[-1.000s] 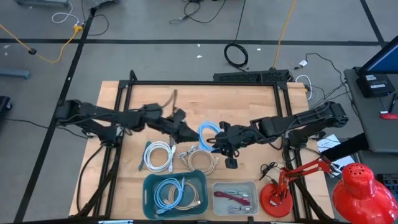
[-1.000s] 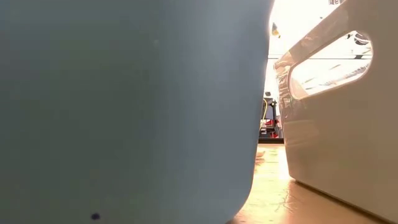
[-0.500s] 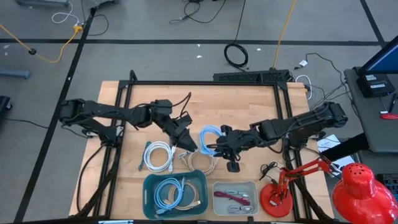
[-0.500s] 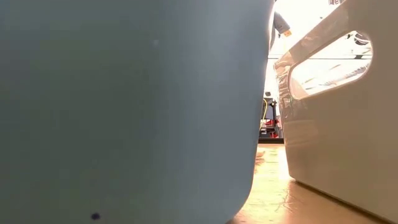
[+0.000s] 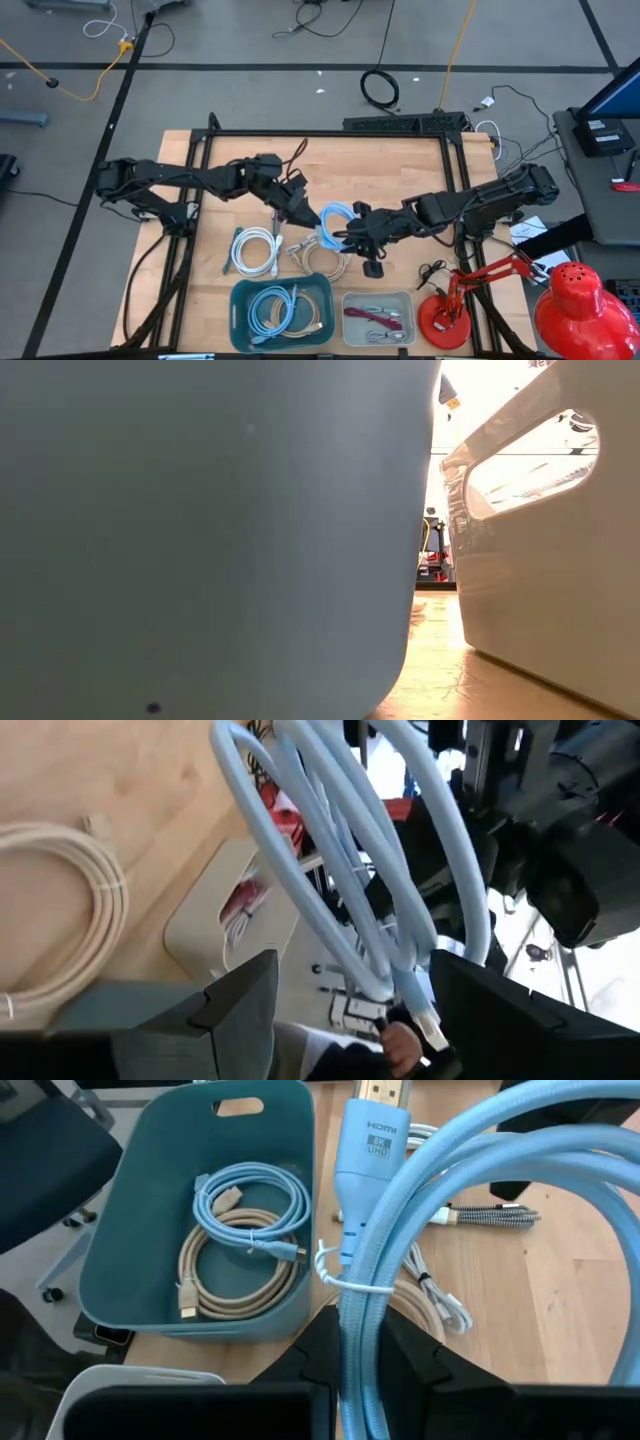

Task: Pick & Place USB Port
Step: Put the large blue charger cable into the dark blue bin

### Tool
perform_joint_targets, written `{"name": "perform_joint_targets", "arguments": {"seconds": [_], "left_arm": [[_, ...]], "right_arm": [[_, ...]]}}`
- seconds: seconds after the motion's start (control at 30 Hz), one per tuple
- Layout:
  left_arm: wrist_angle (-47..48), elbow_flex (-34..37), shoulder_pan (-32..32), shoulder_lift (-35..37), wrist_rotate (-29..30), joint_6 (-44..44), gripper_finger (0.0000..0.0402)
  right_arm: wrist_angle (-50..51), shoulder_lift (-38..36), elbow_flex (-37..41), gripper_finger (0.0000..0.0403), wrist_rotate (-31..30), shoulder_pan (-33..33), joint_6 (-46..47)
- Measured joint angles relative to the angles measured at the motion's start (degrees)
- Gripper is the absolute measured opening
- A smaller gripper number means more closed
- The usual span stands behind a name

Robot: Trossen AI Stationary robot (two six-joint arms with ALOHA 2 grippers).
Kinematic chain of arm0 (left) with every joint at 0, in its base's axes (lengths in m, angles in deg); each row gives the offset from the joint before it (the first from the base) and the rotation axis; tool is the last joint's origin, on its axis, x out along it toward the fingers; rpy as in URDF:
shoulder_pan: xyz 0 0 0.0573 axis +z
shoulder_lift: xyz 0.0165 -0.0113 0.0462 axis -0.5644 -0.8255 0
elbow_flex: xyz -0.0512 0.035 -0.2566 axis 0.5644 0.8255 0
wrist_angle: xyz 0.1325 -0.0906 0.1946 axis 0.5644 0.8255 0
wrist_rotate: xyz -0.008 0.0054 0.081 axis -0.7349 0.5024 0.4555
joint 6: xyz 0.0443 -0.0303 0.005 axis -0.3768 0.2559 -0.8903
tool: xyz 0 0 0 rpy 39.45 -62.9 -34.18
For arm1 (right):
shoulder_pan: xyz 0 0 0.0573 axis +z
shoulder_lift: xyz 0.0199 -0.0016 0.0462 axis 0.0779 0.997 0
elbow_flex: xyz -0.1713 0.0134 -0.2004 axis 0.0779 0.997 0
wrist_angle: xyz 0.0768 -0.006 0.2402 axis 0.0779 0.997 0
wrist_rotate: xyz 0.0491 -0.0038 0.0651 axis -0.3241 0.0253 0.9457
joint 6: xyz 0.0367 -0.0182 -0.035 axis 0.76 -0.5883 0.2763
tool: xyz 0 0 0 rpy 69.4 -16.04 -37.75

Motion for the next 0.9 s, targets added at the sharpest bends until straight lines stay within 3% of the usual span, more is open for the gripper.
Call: {"name": "perform_joint_targets", "arguments": {"seconds": [0.3, 0.9], "left_arm": [[-4.8, 0.0, 0.8, 0.0, 3.1, 1.3, 0.0266], [-13.5, 0.0, 1.0, 0.0, 3.0, 3.7, 0.0266]], "right_arm": [[-2.1, 0.0, 0.1, 0.0031, -1.6, 0.0, -0.7], [-2.9, -0.1, 0.1, 0.0031, -5.0, 0.1, 0.2]]}}
